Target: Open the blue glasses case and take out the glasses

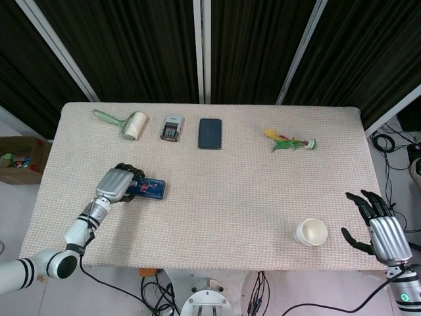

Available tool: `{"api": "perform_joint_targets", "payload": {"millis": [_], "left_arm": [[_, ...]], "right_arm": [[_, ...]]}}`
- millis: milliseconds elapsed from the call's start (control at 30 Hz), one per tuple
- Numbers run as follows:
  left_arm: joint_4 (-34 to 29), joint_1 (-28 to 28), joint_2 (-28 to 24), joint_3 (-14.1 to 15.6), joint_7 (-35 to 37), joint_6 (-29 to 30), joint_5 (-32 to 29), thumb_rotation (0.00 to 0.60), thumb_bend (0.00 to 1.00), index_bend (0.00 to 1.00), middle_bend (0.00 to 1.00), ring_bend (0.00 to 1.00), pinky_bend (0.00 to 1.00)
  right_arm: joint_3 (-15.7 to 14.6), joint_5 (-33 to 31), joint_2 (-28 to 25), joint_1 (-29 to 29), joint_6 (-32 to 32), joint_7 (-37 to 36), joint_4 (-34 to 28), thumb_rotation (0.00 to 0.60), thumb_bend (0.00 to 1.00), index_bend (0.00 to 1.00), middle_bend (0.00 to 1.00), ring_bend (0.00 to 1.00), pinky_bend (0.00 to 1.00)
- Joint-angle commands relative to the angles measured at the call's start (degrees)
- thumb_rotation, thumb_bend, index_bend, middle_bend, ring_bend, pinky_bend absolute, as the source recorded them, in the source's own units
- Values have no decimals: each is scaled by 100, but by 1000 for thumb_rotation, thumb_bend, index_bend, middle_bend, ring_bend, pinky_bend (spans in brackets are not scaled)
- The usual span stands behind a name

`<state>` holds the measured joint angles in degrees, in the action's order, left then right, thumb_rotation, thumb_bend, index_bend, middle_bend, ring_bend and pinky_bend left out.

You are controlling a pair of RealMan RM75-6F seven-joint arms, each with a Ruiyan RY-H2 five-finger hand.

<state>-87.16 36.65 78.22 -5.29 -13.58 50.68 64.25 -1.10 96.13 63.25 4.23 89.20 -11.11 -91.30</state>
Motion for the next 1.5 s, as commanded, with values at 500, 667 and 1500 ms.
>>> {"api": "perform_joint_targets", "payload": {"millis": [500,667,1500], "left_arm": [[330,557,-13,-224,-221,-630,-631,600,456,310,271,184,168],[662,740,115,-304,-418,-710,-1098,600,455,236,225,166,169],[-193,-481,6,403,-707,1303,65,600,102,26,7,59,153]], "right_arm": [[-29,11,11,-62,52,-79,61,600,245,148,236,67,130],[-24,6,18,-78,73,-112,84,600,245,149,236,67,131],[10,115,31,-10,82,-112,58,600,245,152,236,67,132]]}}
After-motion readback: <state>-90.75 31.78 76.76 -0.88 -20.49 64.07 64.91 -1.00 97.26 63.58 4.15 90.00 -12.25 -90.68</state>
